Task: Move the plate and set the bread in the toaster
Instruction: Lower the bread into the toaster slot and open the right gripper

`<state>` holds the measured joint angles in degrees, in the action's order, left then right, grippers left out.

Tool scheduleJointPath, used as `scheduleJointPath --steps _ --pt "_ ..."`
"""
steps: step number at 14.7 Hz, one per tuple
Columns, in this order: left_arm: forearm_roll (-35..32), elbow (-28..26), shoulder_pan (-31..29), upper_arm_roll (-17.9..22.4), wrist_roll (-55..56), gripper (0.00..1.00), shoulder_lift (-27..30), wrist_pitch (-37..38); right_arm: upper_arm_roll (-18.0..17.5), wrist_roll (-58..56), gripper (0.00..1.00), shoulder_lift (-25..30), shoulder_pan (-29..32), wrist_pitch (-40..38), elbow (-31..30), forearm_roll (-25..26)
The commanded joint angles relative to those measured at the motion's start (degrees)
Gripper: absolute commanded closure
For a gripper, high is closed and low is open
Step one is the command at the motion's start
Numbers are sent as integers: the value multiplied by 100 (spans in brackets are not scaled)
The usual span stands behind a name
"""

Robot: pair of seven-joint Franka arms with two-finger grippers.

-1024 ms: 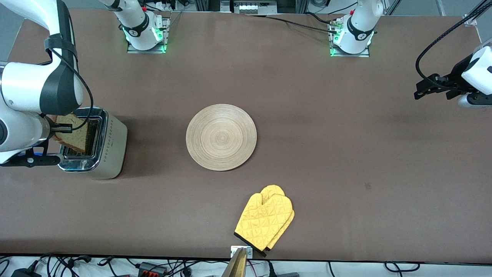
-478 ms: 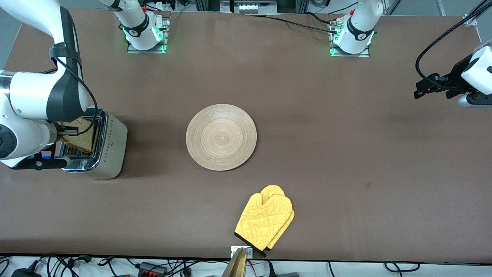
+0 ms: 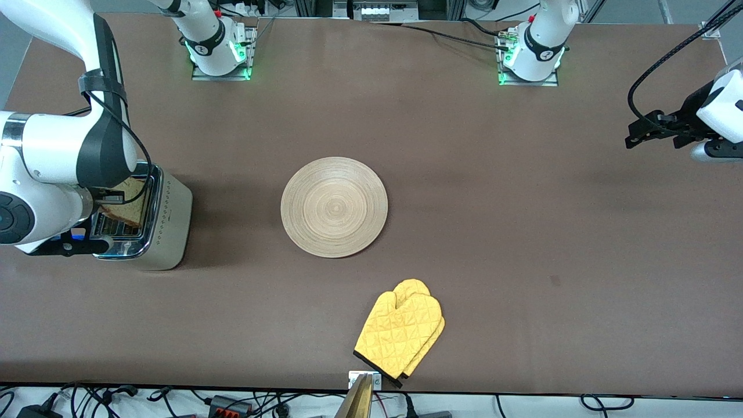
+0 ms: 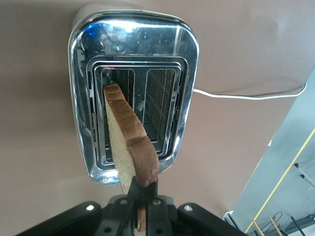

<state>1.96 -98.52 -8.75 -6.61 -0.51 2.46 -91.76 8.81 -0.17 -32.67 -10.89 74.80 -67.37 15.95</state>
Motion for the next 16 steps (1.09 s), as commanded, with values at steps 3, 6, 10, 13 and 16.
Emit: scheduleJointPath --steps 3,6,10,13,16 --pt "-108 105 22 -42 7 0 18 115 -11 78 100 51 17 87 -162 -66" --pt "-65 105 5 -33 34 0 9 115 -11 78 100 42 17 202 -224 -75" --pt "-64 105 5 -33 51 0 0 123 -11 70 100 7 52 263 -242 -83" --pt "-64 105 5 -33 25 0 0 123 -11 87 38 -55 52 307 -285 -189" --pt "-99 96 -13 -25 43 0 -9 106 -11 455 0 -20 26 325 -277 -294"
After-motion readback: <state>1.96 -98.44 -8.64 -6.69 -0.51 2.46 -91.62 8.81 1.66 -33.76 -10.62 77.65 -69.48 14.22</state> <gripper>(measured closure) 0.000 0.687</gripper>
